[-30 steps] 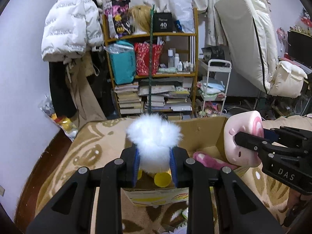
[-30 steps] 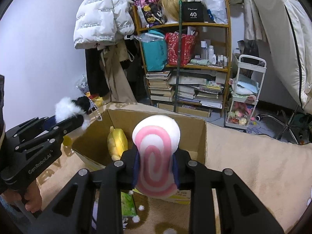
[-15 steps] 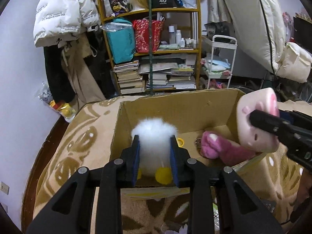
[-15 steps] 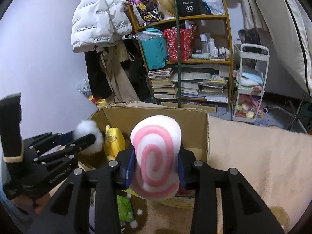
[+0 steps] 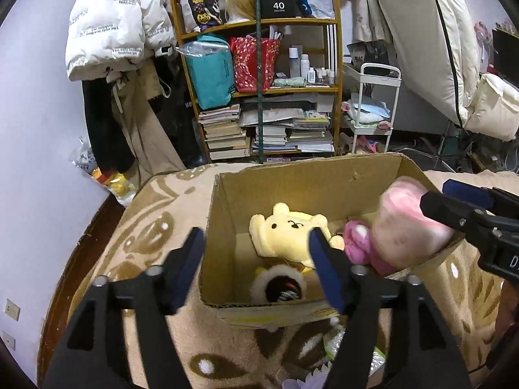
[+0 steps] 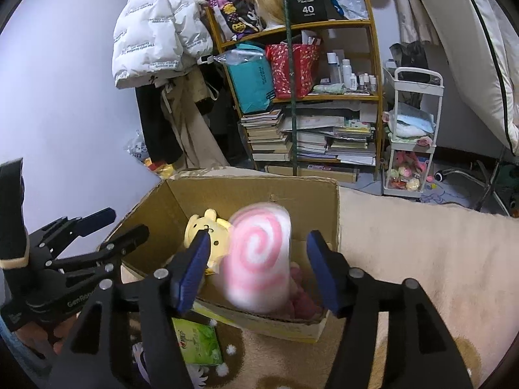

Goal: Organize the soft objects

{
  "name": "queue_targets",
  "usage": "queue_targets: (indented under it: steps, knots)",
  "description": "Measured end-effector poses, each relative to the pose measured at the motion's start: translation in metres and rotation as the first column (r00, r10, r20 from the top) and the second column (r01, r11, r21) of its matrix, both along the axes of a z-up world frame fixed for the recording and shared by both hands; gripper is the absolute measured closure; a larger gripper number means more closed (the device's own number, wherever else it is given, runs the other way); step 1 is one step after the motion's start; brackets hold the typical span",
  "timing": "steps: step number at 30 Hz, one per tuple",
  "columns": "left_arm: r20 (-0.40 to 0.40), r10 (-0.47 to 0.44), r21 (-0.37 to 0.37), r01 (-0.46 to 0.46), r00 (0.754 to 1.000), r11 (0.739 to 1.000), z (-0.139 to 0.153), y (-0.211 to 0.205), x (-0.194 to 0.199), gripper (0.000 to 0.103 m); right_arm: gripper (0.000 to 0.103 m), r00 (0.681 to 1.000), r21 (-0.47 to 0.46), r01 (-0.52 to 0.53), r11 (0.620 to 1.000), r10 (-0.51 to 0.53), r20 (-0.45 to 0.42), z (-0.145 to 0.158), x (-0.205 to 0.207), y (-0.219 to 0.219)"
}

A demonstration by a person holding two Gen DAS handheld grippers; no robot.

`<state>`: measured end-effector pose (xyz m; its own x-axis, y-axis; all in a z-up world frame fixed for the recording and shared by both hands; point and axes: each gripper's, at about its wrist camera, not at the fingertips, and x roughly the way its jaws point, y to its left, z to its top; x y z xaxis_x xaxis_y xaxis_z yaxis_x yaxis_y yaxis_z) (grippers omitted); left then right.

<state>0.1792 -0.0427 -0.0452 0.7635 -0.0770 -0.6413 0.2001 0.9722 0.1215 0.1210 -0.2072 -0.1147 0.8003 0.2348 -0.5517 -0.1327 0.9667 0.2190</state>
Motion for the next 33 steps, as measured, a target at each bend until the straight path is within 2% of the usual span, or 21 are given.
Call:
queue_targets:
  steps: [4, 8, 12, 18, 21, 26, 33]
  knots:
    - [0.006, -0.004, 0.035, 0.004, 1.0, 0.999, -0.002, -0.003, -0.002, 0.027, 0.034, 1.0, 0.002, 0.007, 1.0, -0.006, -0.009, -0.003, 0.0, -0.003]
    - [-0.011, 0.007, 0.038, -0.007, 1.0, 0.999, -0.003, -0.003, -0.005, 0.024, 0.025, 1.0, -0.003, 0.018, 1.0, -0.018, -0.015, -0.004, -0.001, -0.005]
    - [-0.012, 0.028, 0.046, -0.027, 1.0, 0.999, 0.0, 0.0, -0.011, 0.021, 0.021, 1.0, -0.007, 0.024, 1.0, -0.024, -0.012, 0.0, -0.005, -0.006]
    - [-0.008, 0.056, 0.026, -0.056, 0.998, 0.998, 0.01, 0.011, -0.029, 0.019, 0.017, 1.0, -0.024, 0.02, 1.0, -0.02, -0.018, 0.006, -0.016, -0.004]
    - [-0.002, 0.071, 0.016, -0.071, 0.997, 0.997, 0.016, 0.019, -0.04, 0.017, 0.008, 1.0, -0.03, 0.023, 0.999, -0.024, -0.016, 0.01, -0.025, -0.003]
    - [0.02, 0.089, 0.003, -0.089, 0.996, 0.996, 0.029, 0.029, -0.061, 0.012, 0.0, 1.0, -0.033, 0.03, 0.999, -0.03, -0.006, 0.02, -0.048, -0.001]
    - [0.02, 0.097, -0.041, -0.096, 0.995, 0.995, 0.04, 0.039, -0.092, 0.01, 0.0, 0.999, -0.049, 0.044, 0.998, -0.044, 0.003, 0.03, -0.078, 0.003]
